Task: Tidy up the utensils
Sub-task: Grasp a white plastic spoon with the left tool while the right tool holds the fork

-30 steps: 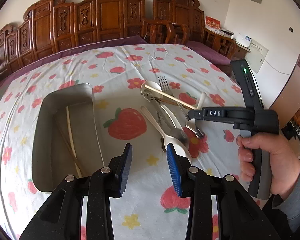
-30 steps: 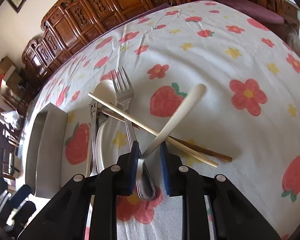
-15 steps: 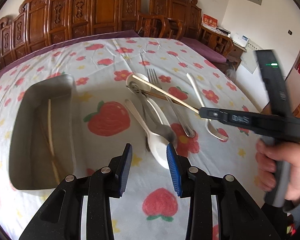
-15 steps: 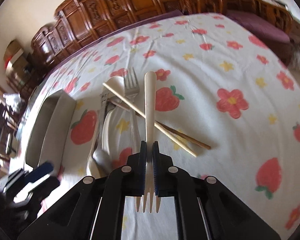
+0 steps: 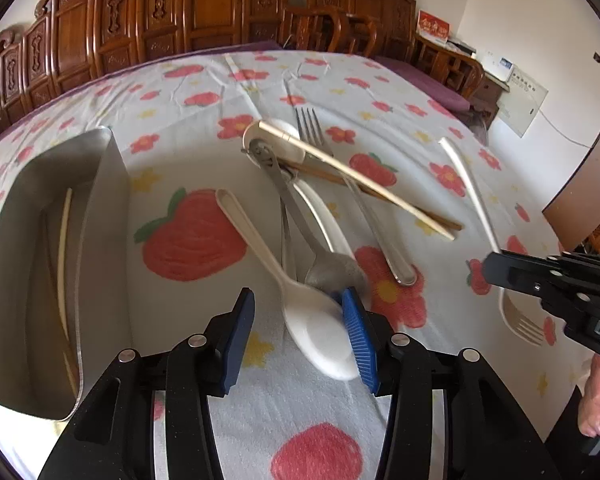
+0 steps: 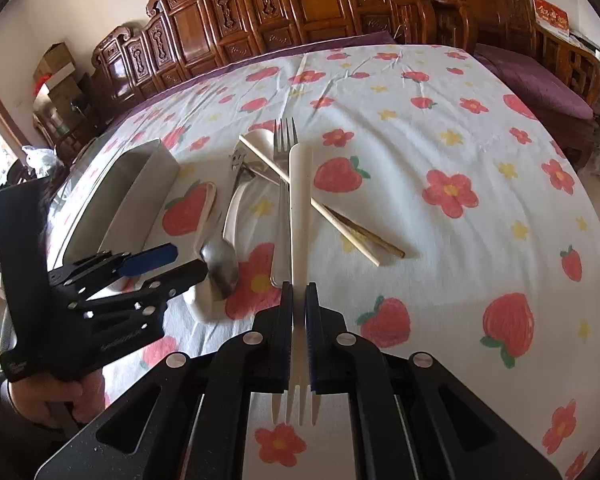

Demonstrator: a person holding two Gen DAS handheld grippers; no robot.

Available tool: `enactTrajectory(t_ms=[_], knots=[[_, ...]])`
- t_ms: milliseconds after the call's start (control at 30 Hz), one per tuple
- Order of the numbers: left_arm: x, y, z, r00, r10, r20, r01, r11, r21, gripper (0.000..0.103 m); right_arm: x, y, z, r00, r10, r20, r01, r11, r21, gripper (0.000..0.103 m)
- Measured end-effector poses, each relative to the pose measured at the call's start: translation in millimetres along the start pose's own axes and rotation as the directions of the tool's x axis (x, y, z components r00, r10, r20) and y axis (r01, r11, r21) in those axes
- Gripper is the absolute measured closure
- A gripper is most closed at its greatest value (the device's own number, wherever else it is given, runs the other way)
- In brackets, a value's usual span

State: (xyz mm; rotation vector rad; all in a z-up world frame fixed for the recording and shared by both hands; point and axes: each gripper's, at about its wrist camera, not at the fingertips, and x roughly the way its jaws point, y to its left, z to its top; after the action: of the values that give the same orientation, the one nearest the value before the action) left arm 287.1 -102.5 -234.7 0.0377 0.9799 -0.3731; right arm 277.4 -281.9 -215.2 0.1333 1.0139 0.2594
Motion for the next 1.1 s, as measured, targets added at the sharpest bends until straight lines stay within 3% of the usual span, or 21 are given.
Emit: enactTrajectory(t_ms=[100,200,267,333,500,1100], knots=[[5,2,-4,0.999,-0.035,-0.017,0.035,0.999,-0.023,0.052,1,-2,-4,1.000,0.008,-0.006,-0.008,1.000,0.003,0.096],[5,-1,-6,1.000,-0.025,-0.016,0.025,1.000,-0.010,0.052,1,-4,-7,1.000,0.015,-0.010,-0.015,1.000,0.007,0.096],[4,-3,-7,1.000,-0.018,-0.015,0.018,1.000,-0.008,0.054,1,-4,-8,1.000,0.017,-0.010,-0.017,1.000,0.010,0.096],[3,-4,-9,0.999,-0.038,-0.013,0.037,0.999,-0.005,0.067,1,-4,-8,1.000,0.018,-0.009,-0.018,1.000,0.012,0.096],[-3,-8,-11,1.000,-0.023,-0.016,0.023,1.000,0.013,0.076,-1,-3,-10,1.000,0.016,-0.008,-0.015,1.000,0.010,0.096],[-71,2,-2,0.994,-0.001,0.109,-0.004,0.999,0.047,0.077,-10,35,-3,1.000,0.029,0.002,-0.029,0.999,-0.043,0.096]])
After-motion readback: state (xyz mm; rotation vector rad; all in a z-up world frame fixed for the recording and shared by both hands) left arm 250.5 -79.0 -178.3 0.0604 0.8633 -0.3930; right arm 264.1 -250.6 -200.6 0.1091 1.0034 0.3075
